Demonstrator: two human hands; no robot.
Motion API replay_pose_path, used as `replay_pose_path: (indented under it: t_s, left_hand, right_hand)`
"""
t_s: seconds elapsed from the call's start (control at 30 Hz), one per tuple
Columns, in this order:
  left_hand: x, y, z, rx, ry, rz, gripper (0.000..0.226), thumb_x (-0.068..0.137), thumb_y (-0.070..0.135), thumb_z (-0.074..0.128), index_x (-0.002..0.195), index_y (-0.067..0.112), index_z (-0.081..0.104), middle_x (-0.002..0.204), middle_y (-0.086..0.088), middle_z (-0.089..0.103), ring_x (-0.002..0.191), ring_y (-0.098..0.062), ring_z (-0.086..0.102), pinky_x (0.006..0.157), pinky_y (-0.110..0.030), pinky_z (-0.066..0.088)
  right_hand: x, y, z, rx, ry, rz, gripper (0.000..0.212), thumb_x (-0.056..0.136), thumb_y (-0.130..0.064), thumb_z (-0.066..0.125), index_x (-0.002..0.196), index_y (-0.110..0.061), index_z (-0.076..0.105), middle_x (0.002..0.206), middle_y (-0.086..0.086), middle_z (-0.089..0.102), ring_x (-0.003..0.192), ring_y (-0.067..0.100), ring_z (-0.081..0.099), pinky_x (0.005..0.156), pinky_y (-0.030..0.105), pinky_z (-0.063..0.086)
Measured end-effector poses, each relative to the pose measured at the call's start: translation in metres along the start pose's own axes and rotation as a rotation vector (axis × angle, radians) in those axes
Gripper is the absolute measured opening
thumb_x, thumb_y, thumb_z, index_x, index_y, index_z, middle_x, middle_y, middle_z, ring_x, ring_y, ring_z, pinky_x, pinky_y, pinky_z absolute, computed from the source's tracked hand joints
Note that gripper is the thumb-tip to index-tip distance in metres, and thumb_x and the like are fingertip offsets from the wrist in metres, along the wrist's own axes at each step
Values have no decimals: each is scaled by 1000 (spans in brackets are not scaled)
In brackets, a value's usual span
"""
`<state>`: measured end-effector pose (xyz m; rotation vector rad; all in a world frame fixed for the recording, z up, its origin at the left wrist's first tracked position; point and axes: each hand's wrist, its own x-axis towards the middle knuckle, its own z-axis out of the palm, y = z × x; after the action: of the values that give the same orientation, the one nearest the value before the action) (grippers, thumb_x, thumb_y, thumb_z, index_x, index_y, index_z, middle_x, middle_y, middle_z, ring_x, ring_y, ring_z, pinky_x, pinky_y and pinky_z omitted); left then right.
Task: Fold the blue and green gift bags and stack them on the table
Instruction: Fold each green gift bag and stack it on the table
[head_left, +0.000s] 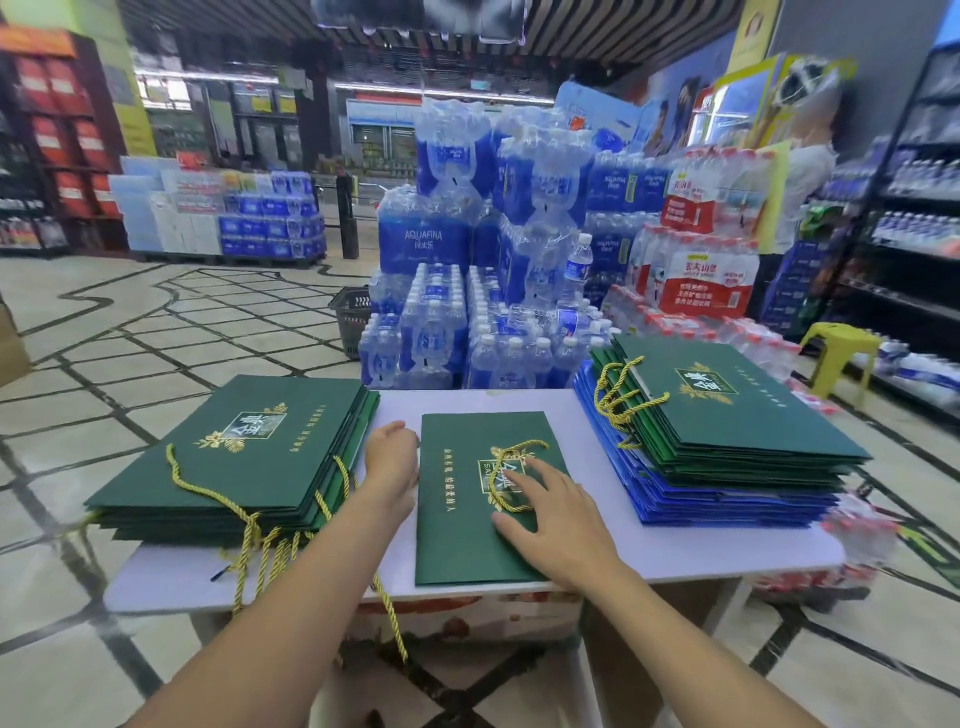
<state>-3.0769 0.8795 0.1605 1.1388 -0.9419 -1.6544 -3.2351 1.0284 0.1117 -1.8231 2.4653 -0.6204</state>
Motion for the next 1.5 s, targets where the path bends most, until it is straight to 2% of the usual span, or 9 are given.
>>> replay_pose_path:
  t_s: [0.17,0.33,0.6,0.8,0.9,1.1,1.2,1.33,1.5]
  left_hand:
    - [-11,9,-8,-33,-112,-152,12,97,1,45,100,4,56,83,-13,66,58,-22,62,52,-28,49]
    - [-36,-13,-13,213,-372,-45,33,99,2,51,127,14,62,100,-13,78,83,-32,75,69,-41,62]
    - [-68,-6,-20,186,-332,258,52,105,6,52,132,51,51,112,14,76,99,-18,76,80,-42,63]
    - [-63,52,6,91,-291,380,60,101,4,55,145,44,45,126,8,71,107,-21,73,89,-48,62]
    - [-64,74,45,101,-315,402,52,97,5,55,132,44,51,118,7,74,106,-21,73,88,-47,62]
    - [-73,75,149,288,-478,404,55,99,14,58,145,36,40,114,14,66,99,-9,67,62,-23,56]
    - [-80,59,198,397,-544,382,58,95,22,64,147,29,40,115,12,64,101,-10,64,73,-23,54]
    - [-43,10,257,604,-537,378,93,54,57,62,143,37,44,133,4,63,117,-24,63,99,-43,55]
    - [-57,-23,266,839,-523,322,91,68,56,64,150,26,41,152,-7,40,136,-31,46,113,-49,42]
  right_hand:
    - [2,1,-2,52,43,13,67,93,-71,40,152,-39,42,162,-11,32,147,13,30,121,40,28]
    - [2,2,-1,76,63,23,64,93,-70,42,149,-39,45,160,-11,34,146,12,30,120,38,30]
    - [14,-11,-27,197,71,212,79,91,-76,42,156,-33,33,164,-5,24,146,21,34,112,45,40]
    - [42,-28,-102,349,208,157,78,94,-57,62,157,-17,37,153,5,43,140,20,42,110,34,36]
    - [50,-17,-158,309,287,145,78,91,-56,66,155,-20,41,153,4,44,141,22,41,112,38,36]
    - [42,54,-249,185,378,232,73,88,-52,73,149,-19,50,149,3,52,135,25,49,104,39,42]
    - [32,105,-268,124,350,328,74,86,-60,71,147,-23,51,148,5,53,133,28,51,102,41,44]
    - [18,160,-263,94,320,437,78,84,-62,72,147,-21,52,150,7,53,134,30,52,103,40,44]
    - [1,200,-230,51,208,508,77,87,-64,66,148,-19,50,149,8,53,133,30,51,103,41,45]
